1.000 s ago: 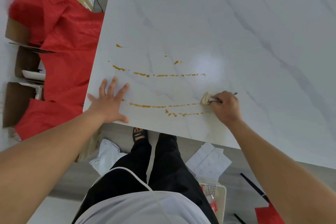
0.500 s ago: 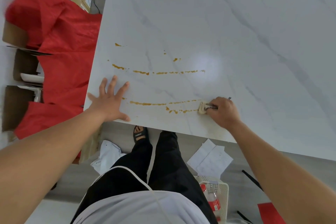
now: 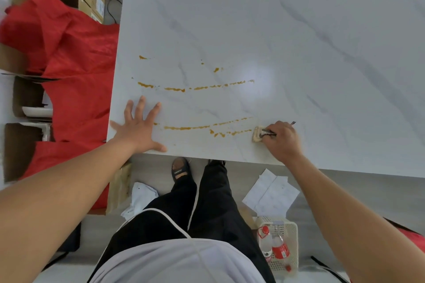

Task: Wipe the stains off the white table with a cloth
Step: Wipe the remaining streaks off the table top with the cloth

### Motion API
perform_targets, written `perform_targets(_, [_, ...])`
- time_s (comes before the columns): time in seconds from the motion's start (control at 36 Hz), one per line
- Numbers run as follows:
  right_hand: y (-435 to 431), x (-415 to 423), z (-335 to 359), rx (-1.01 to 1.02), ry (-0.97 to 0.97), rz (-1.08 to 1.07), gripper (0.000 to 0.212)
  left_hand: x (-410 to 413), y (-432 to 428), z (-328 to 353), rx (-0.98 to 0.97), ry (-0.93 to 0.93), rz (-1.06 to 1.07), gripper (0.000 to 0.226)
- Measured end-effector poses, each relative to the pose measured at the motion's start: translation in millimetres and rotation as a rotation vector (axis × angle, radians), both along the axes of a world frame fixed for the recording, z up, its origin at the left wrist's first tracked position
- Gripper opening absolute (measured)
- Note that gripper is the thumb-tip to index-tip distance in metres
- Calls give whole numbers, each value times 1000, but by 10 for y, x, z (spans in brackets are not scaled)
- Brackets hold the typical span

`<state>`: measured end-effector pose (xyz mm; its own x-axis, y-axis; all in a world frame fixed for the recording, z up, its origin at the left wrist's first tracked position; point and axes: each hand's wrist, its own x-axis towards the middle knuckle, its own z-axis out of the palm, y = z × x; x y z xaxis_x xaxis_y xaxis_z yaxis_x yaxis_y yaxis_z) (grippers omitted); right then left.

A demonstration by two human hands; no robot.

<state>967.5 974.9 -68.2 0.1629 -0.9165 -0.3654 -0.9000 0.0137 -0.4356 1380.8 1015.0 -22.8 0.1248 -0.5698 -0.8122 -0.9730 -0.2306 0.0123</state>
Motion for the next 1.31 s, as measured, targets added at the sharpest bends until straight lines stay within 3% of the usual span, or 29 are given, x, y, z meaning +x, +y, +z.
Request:
perform_targets(0.22, [251,29,34,47,45,-17,8,21,8,-33,0,6,-3,147])
perform_targets(0.56, [773,67,109,117,55,-39,23,40,40,-40,-34,22,-11,146])
perform_targets(0.64, [876,60,178,260,108,-12,17,63,56,-47,-44,25,-21,146])
perform_targets(0.75, [966,3,299,526,140,54,28,71,65,-53,-49,19,-55,145])
perform_targets(0.94, [593,22,725,418,37,-191,32,191,-53,17,-102,10,-127,138])
perform_targets(1.06, [162,132,940,286,15,-245,30,360,-172,53,-86,14,-169,139])
perform_targets(1.19, [-519,332,1045,119,-41,-304,10,428,-164,0,-49,-10,-241,147])
perform_targets(1.31, [-1155,538,1046,42,-92,-272,15,316,-93,-82,-49,-51,-222,153])
